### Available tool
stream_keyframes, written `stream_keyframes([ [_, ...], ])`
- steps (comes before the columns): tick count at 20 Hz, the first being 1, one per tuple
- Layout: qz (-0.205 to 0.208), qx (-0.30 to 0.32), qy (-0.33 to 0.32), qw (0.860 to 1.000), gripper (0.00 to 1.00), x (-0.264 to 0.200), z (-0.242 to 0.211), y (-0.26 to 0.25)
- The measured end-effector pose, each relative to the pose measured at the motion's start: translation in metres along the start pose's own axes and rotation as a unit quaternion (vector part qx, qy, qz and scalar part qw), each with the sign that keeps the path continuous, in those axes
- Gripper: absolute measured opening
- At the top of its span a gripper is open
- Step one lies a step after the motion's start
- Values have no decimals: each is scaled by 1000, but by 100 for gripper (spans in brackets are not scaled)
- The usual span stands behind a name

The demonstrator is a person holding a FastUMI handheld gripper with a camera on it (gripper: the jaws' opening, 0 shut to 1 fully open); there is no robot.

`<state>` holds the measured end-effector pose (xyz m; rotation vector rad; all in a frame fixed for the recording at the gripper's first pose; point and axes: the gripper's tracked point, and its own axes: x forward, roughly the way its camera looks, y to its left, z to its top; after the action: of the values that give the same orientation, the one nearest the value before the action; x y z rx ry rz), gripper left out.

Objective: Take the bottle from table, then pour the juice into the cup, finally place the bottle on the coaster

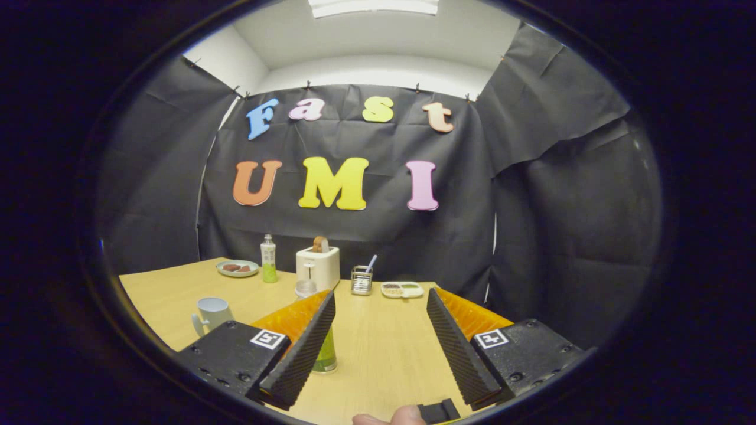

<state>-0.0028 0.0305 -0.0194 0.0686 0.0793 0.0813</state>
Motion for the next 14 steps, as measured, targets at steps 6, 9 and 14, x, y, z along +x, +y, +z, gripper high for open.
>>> stream_keyframes([
  [6,57,13,37,998,100,7,-26,29],
  [9,71,6,51,996,100,10,-39,46],
  [14,88,18,87,992,100,18,-70,71],
])
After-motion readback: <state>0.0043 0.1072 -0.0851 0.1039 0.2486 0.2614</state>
